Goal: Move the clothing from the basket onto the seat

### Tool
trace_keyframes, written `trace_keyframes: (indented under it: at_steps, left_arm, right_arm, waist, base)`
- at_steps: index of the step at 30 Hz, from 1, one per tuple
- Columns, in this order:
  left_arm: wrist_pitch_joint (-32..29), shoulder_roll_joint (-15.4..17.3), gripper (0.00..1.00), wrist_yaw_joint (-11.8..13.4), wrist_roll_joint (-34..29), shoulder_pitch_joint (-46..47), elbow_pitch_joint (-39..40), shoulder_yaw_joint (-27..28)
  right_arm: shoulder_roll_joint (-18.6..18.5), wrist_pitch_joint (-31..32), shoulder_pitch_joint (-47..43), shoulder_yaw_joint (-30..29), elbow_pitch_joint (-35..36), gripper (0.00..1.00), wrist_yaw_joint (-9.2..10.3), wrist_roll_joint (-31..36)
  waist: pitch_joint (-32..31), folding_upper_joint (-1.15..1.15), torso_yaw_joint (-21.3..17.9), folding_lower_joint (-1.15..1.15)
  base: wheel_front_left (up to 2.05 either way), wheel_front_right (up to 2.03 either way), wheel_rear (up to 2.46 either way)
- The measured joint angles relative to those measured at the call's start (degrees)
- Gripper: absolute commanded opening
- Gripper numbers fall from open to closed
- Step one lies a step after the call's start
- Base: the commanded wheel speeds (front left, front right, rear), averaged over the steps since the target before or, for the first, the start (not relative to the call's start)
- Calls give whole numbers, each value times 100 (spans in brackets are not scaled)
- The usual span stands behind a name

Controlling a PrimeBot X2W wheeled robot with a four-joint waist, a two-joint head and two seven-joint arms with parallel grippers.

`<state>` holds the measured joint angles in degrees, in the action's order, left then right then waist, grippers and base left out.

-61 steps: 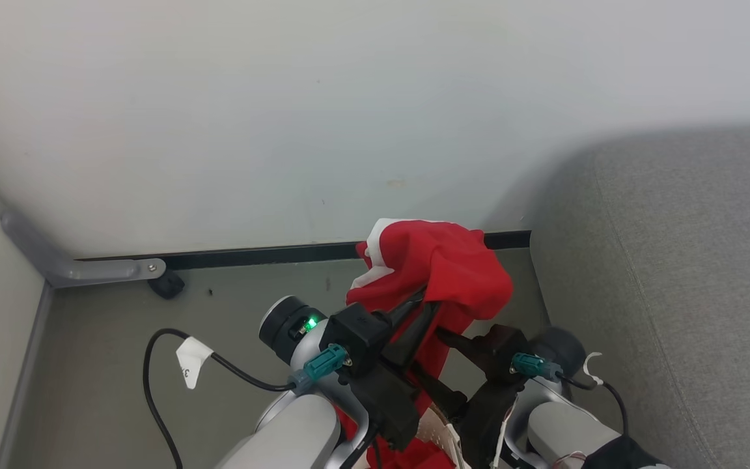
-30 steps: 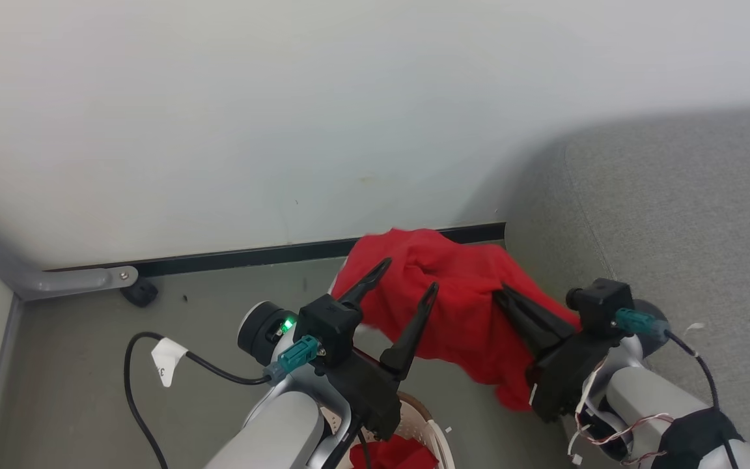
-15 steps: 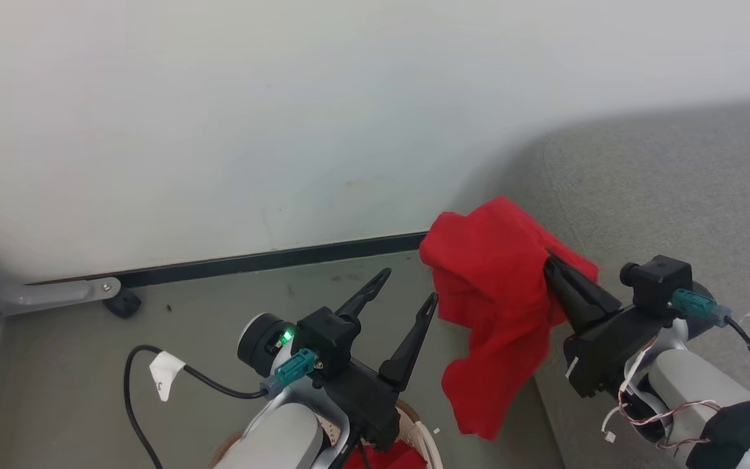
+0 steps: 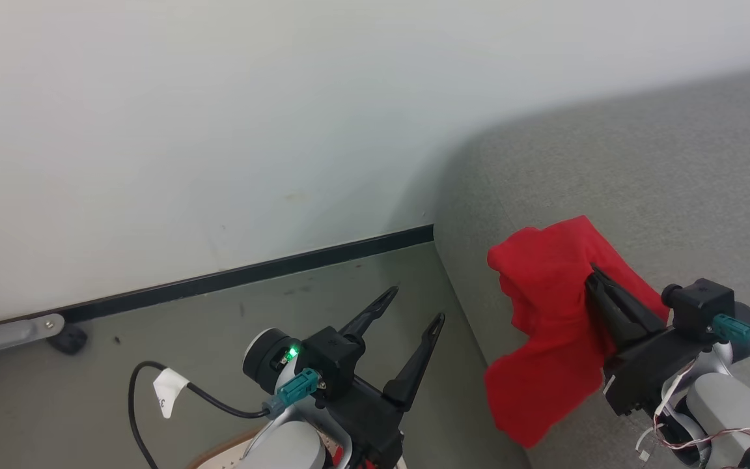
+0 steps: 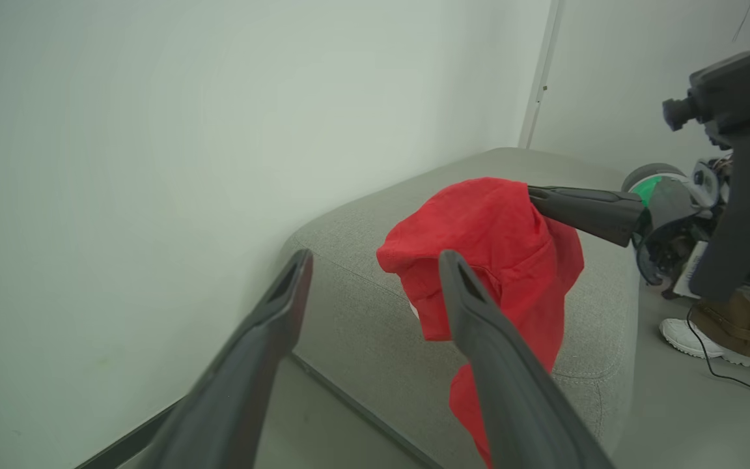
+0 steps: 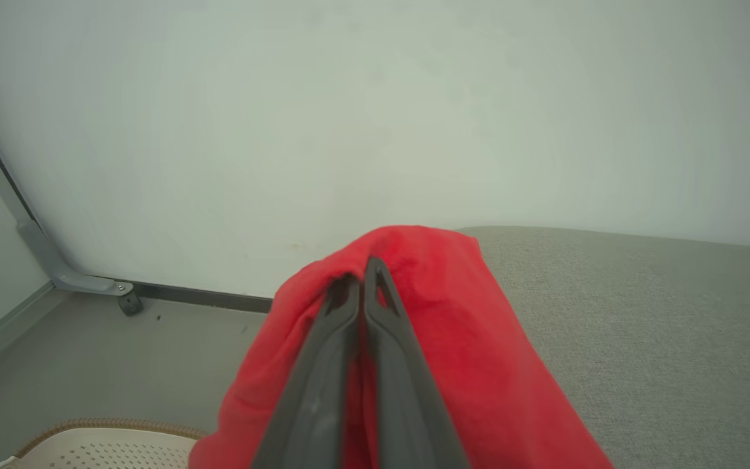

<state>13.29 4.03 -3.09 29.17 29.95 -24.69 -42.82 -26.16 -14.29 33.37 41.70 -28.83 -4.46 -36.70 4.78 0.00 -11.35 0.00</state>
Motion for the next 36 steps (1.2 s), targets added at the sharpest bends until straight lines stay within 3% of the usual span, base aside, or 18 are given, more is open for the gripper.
trace_keyframes:
  at_steps: [10, 23, 36]
  left_arm:
    - [2, 1, 100, -1, -7, -136, 200, -75]
    - [-9, -14, 100, 56, -103, -207, 492, -218]
    - [-269, 89, 100, 126, -301, 263, 801, -229]
  right_arm:
    - [-193, 0, -347, -319, 394, 0, 189, 178]
    - [-353, 0, -433, -737, 771, 0, 231, 404]
    - [-394, -26, 1390, -1525, 222, 0, -45, 388]
  waist:
    - [-40, 0, -613, 0]
    - [144, 0, -1222, 0]
    - [820, 0, -1155, 1]
  base:
    - [0, 0, 0]
    - [0, 0, 0]
    - [0, 0, 0]
